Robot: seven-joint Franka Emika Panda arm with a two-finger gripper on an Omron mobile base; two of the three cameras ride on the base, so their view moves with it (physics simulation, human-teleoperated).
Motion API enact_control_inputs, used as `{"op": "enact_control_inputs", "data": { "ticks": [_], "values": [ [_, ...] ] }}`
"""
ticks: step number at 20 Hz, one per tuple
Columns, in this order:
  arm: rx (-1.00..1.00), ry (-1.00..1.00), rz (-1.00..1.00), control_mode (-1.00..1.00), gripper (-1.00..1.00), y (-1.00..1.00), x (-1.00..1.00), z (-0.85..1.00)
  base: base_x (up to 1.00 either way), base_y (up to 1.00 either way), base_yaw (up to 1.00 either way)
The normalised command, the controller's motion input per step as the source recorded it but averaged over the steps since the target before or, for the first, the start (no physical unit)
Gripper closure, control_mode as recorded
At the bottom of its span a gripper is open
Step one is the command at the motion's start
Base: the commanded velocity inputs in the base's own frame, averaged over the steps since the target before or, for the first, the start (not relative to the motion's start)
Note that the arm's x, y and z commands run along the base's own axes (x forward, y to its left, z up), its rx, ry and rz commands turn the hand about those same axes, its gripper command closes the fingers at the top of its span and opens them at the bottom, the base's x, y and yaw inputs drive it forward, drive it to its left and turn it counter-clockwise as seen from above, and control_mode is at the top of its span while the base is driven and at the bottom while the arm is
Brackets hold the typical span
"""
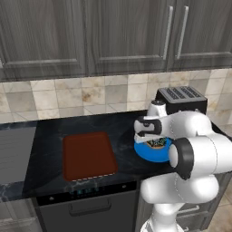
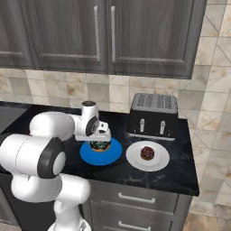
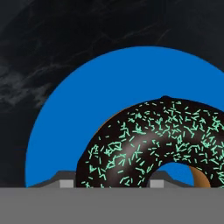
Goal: Move the dessert items from the plates to the tray.
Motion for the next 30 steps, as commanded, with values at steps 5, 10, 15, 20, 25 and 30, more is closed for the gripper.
{"op": "enact_control_inputs", "data": {
  "ticks": [5, 10, 15, 20, 25, 30],
  "values": [
    [0.00, -0.04, 0.00, -1.00, 1.00, 0.10, -0.30, 0.43, 0.00, 0.00, 0.00],
    [0.02, -0.06, 0.00, -1.00, 1.00, 0.18, -0.11, 0.34, 0.00, 0.00, 0.00],
    [0.14, -0.13, 0.04, -1.00, 1.00, 0.35, -0.14, 0.22, 0.00, 0.00, 0.00],
    [0.09, -0.09, 0.07, -1.00, 1.00, 0.68, -0.08, 0.15, 0.00, 0.00, 0.00],
    [-0.03, 0.00, 0.05, -1.00, 1.00, 0.95, -0.01, 0.24, 0.00, 0.00, 0.00],
    [-0.03, 0.00, 0.04, -1.00, 1.00, 1.00, 0.00, 0.38, 0.00, 0.00, 0.00]
  ]
}}
